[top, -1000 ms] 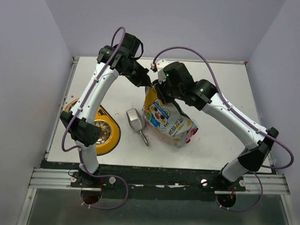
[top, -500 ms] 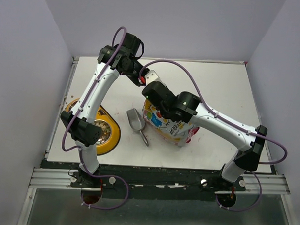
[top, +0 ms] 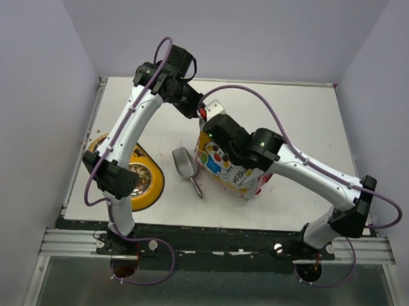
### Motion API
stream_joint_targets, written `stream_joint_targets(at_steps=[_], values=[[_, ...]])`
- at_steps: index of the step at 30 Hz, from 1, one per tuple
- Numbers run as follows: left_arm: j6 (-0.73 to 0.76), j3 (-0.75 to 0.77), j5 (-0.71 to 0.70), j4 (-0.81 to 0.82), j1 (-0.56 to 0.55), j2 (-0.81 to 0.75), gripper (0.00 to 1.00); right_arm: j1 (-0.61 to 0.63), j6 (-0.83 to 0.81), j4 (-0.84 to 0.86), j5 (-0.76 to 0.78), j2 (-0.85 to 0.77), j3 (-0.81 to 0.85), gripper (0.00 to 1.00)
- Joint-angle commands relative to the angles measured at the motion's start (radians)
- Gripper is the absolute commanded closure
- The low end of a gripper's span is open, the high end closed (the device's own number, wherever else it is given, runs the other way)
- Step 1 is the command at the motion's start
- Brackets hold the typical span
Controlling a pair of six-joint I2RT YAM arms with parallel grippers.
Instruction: Serve the pet food
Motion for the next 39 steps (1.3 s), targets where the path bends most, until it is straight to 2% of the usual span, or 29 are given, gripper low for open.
stream_joint_targets(at_steps=[1, 2, 5, 9, 13, 14, 16, 22, 23, 25, 31, 33, 34, 36, 39], values=[[0.001, 0.019, 0.000, -0.073, 0.007, -0.030, 1.00, -0.008, -0.005, -0.065, 0.043, -0.083, -0.066, 0.75], [0.001, 0.017, 0.000, -0.073, 0.007, -0.032, 1.00, -0.006, -0.007, -0.069, 0.051, -0.088, -0.071, 0.75], [0.001, 0.004, -0.002, -0.070, 0.007, -0.038, 1.00, -0.006, -0.016, -0.074, 0.056, -0.095, -0.072, 1.00], [-0.003, 0.004, -0.006, -0.072, 0.007, -0.039, 1.00, -0.006, -0.019, -0.069, -0.001, -0.127, -0.087, 0.99], [-0.004, 0.007, -0.006, -0.070, 0.007, -0.038, 1.00, -0.008, 0.011, -0.089, 0.035, -0.146, -0.085, 1.00], [-0.004, 0.007, -0.005, -0.067, 0.007, -0.038, 1.00, -0.008, 0.027, -0.117, 0.040, -0.141, -0.077, 0.98], [-0.004, 0.007, -0.003, -0.066, 0.007, -0.033, 1.00, -0.008, 0.030, -0.137, 0.051, -0.144, -0.080, 0.85], [-0.004, 0.005, -0.002, -0.067, 0.007, -0.035, 1.00, -0.008, 0.028, -0.163, 0.080, -0.174, -0.120, 0.79], [-0.004, 0.005, -0.002, -0.066, 0.007, -0.033, 1.00, -0.008, 0.028, -0.175, 0.079, -0.172, -0.121, 0.80], [-0.004, 0.005, -0.002, -0.063, 0.007, -0.032, 1.00, -0.008, 0.027, -0.181, 0.071, -0.178, -0.129, 1.00], [-0.003, 0.013, 0.003, -0.063, 0.008, -0.027, 1.00, -0.008, 0.024, -0.167, -0.013, -0.232, -0.173, 1.00], [-0.004, 0.019, 0.000, -0.063, 0.010, -0.026, 1.00, -0.010, 0.053, -0.198, 0.015, -0.229, -0.175, 1.00], [-0.004, 0.024, -0.002, -0.063, 0.011, -0.023, 1.00, -0.010, 0.057, -0.215, 0.022, -0.229, -0.176, 0.99], [-0.004, 0.034, -0.003, -0.069, 0.013, -0.015, 1.00, -0.008, 0.068, -0.236, 0.048, -0.235, -0.190, 0.82], [-0.004, 0.040, -0.002, -0.069, 0.013, -0.010, 1.00, -0.010, 0.054, -0.226, 0.052, -0.272, -0.209, 0.79]])
